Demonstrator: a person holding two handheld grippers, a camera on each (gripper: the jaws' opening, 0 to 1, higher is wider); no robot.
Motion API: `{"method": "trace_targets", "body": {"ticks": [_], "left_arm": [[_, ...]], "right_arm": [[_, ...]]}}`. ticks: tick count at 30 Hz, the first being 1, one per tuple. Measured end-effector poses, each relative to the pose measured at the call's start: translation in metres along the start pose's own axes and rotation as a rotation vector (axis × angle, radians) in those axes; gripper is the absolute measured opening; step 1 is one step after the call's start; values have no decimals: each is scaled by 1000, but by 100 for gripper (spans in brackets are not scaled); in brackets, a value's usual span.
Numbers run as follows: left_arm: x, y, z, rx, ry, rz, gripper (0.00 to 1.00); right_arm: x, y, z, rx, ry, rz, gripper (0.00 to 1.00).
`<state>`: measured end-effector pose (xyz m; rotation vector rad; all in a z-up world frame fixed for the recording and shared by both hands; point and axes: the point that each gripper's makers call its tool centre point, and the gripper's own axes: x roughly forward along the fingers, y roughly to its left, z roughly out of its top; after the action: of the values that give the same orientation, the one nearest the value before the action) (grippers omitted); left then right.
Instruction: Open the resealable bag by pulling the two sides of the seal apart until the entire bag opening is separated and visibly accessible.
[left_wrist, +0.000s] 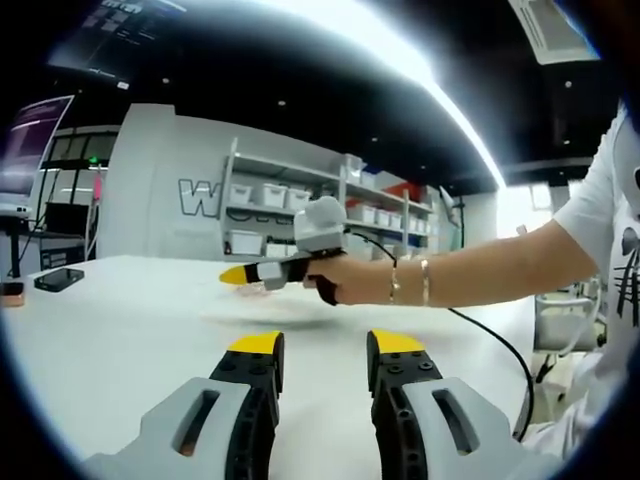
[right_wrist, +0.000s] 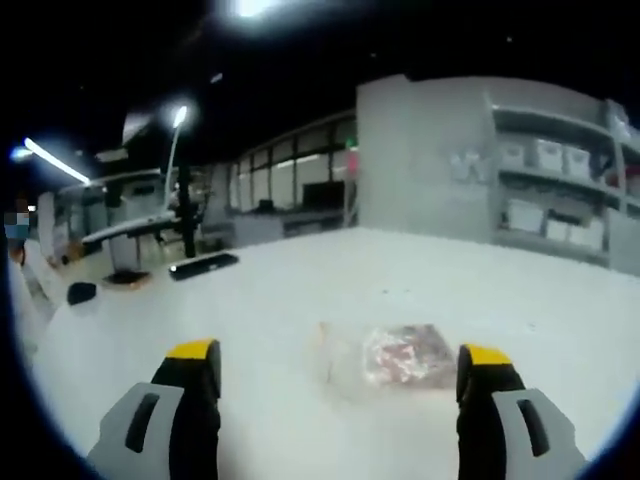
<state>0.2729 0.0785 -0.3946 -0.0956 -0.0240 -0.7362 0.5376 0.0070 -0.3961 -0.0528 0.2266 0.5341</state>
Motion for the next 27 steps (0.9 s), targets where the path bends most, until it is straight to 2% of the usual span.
{"method": "trace_targets", "body": {"ticks": [6,12,21,27], "left_arm": [[0,2,1,3,-5,9,37],[-1,4,2,9,-16,22,43],[0,13,4,20,-28,82,69],[-1,25,6,12,-36,158,89]], "right_arm": [[-15,0,1,-10,-22,-12,100],[-32,-4,-2,26,-39,-22,100],[-57,-18,-5,66,-61,-54,100],[-69,-26,-4,84,-78,-75,100]]}}
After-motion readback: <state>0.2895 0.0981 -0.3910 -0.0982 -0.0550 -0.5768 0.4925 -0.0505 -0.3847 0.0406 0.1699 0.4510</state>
